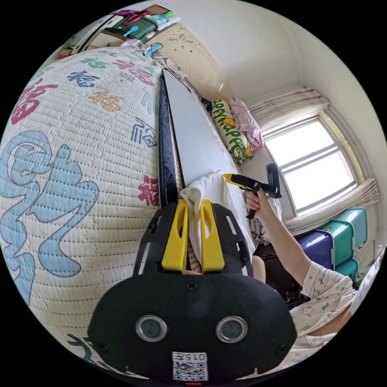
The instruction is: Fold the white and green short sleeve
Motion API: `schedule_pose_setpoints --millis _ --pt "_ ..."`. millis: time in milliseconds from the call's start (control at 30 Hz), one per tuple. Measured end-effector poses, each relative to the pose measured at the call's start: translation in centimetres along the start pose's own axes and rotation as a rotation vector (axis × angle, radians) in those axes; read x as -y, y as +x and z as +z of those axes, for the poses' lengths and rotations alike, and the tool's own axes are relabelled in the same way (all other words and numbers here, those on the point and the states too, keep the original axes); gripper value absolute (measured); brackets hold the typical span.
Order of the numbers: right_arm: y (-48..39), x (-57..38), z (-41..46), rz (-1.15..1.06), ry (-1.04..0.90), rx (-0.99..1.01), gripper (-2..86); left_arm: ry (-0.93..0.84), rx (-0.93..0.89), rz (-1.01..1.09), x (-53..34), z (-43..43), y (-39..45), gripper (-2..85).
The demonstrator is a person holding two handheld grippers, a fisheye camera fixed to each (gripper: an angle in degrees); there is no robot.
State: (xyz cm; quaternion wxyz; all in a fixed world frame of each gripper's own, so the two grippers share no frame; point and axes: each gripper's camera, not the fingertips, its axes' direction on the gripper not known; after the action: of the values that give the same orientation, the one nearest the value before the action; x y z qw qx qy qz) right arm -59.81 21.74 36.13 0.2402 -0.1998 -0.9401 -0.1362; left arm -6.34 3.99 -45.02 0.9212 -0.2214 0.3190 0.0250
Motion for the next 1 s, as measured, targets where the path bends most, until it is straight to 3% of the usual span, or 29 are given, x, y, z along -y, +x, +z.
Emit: schedule_pose_setpoints --millis 233,400,700,867,1000 --pt "-14.9 9.6 -0.2 0.003 -0.025 0.097 4.4 -0.002 0.049 0.086 -8.5 2.8 -7.8 2.5" --pt "-24.8 11.2 -6.4 -0.046 0.137 0.217 2.2 0.082 0.0 0.218 -16.5 1.6 -9.6 1.5" --pt "-38.9 1.5 -30.5 -0.213 0.634 0.247 1.0 0.186 -0.2 0.727 -32.4 1.1 2.9 1.0" --pt "-46.5 -6.4 -42.5 -0.284 0.898 0.014 1.0 0.198 -0.277 0.938 -39.5 5.3 9.7 1.0" --pt "-49.1 -10.3 -47.6 -0.251 1.004 -0.139 1.0 0.165 -0.374 1.011 -42.7 10.8 12.5 1.1"
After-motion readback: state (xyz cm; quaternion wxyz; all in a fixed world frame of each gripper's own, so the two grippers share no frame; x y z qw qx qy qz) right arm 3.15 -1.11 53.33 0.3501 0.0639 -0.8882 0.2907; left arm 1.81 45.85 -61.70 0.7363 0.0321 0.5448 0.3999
